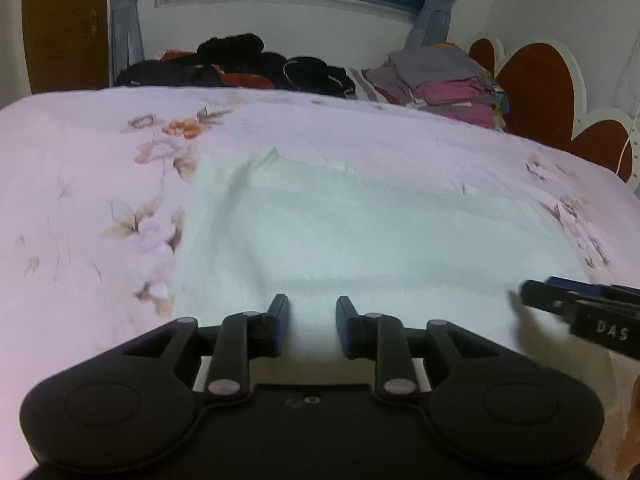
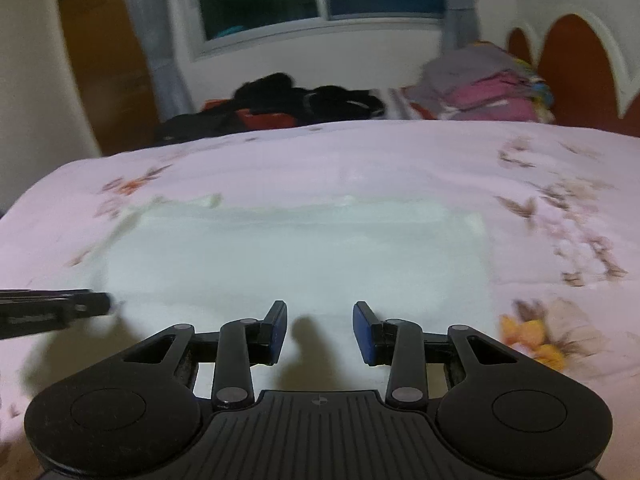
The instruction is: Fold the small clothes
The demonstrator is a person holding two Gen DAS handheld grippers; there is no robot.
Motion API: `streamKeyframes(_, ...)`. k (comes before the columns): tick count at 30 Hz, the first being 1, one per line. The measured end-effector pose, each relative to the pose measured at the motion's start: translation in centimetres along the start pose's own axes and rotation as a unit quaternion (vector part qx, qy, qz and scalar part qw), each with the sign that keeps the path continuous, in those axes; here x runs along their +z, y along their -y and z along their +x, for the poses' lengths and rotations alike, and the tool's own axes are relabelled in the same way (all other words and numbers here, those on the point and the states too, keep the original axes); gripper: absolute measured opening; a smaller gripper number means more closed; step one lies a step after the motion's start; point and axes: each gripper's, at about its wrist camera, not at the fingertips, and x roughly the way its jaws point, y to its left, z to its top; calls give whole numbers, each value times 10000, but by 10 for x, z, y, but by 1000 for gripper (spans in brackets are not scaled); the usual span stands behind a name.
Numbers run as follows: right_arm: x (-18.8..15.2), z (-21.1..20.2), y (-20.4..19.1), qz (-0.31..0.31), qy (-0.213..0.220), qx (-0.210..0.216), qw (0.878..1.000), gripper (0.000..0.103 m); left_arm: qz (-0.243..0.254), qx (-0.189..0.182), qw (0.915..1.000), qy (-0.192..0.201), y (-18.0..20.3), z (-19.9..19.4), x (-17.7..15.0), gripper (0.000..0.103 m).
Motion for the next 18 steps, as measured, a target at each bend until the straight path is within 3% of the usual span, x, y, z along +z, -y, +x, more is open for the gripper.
streamKeyframes(7,-20,1,-14,-40,-242,-11,9997,37,30,109,9998,-159,-6,0,-16,27)
streamKeyframes(18,-46,-29,16,184,-340,-870,9955,37,114,34,9997,-198,-20,-14,-25,27)
